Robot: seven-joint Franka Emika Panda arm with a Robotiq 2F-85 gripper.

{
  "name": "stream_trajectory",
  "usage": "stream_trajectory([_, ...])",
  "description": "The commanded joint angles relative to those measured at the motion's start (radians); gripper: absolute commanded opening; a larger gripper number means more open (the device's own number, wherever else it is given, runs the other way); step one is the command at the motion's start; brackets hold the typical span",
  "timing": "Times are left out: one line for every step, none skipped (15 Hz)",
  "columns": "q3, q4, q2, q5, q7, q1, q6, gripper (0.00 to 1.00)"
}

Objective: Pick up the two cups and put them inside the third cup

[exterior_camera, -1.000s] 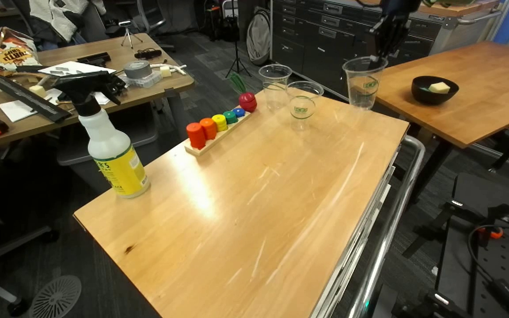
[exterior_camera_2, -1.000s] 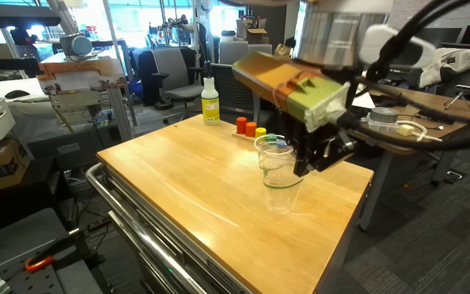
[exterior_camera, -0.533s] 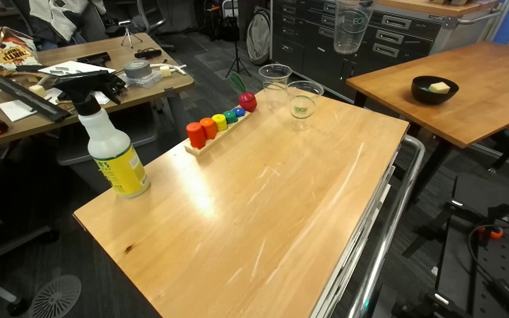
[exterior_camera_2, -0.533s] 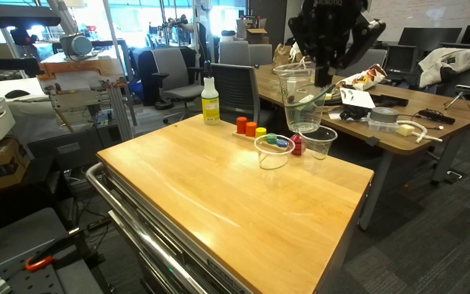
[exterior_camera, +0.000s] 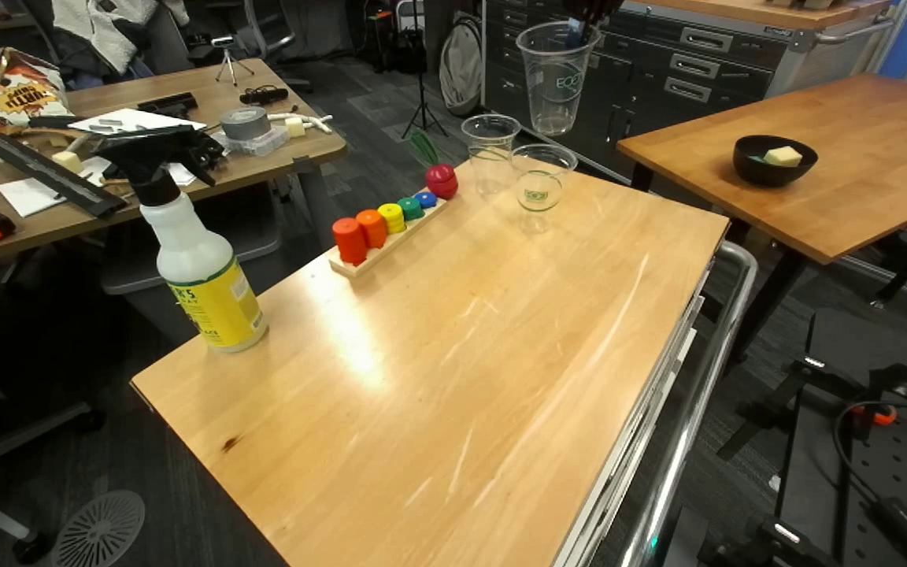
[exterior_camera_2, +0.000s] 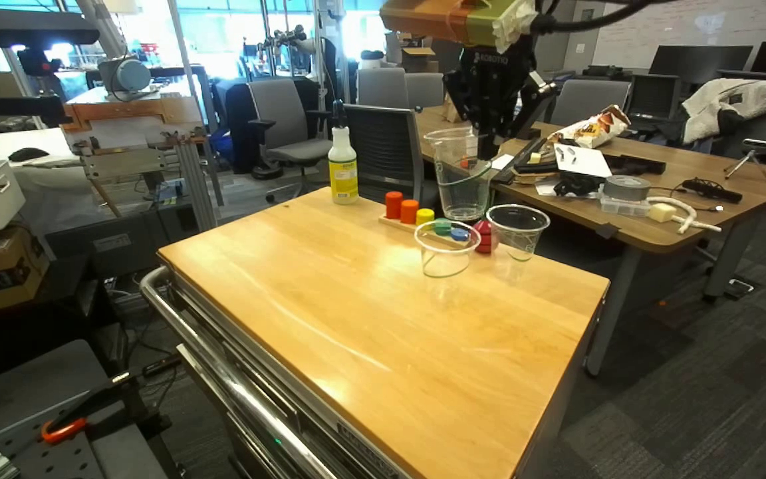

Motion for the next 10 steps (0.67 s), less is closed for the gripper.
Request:
stream_trajectory([0.018, 0.045, 0.058, -0.029, 0.000, 0.010, -0.013, 0.01])
stream_trajectory([0.022, 0.045, 0.071, -0.037, 0.002, 0.010, -0.009, 0.01])
stream_trajectory([0.023, 0.041, 0.079, -0.047, 0.003, 0.011, -0.006, 0.01])
stream_trajectory([0.024, 0.035, 0.090, -0.058, 0.004, 0.010, 0.006, 0.01])
stream_trajectory([0.025, 0.036, 0.102, -0.060, -0.002, 0.007, 0.004, 0.01])
stream_trajectory([0.027, 0.031, 0.111, -0.054, -0.010, 0.004, 0.005, 0.01])
stream_trajectory([0.029, 0.030, 0.121, -0.045, -0.018, 0.001, 0.006, 0.01])
stream_trajectory([0.032, 0.025, 0.130, -0.031, -0.031, -0.002, 0.007, 0.01])
stream_trajectory([0.036, 0.021, 0.140, -0.015, -0.038, -0.005, 0.021, 0.01])
stream_trajectory([0.041, 0.022, 0.152, -0.002, -0.044, -0.006, 0.026, 0.01])
